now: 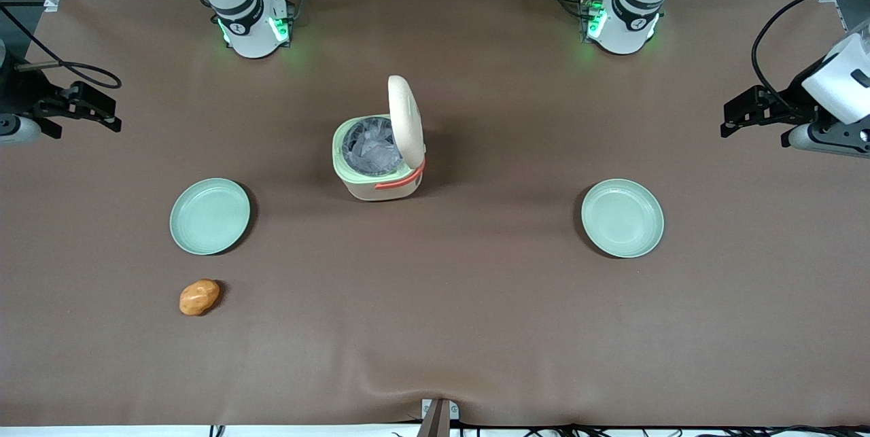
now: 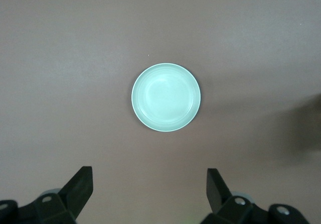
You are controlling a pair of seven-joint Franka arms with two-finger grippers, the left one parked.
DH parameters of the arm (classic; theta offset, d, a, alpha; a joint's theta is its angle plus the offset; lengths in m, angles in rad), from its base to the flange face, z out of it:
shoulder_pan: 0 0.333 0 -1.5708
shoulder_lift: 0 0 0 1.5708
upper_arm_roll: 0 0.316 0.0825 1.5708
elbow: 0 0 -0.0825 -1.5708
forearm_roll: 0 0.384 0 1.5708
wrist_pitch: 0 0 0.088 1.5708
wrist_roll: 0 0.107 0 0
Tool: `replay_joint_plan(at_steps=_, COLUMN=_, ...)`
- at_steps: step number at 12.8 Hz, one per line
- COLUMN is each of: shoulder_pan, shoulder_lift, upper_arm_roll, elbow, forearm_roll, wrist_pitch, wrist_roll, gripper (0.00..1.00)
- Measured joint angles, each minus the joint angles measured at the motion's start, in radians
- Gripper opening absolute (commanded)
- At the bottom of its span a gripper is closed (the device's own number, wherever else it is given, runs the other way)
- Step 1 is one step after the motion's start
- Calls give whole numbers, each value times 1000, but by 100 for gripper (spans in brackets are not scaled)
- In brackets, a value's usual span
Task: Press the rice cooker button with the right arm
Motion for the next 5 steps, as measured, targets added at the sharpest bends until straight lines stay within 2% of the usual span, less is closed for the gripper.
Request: replay_joint_plan(at_steps=5, shoulder_pan=2, shoulder_lift=0, upper_arm_roll=4, elbow=29, forearm_roll=0, wrist_pitch=-30, wrist_roll=0, gripper=100)
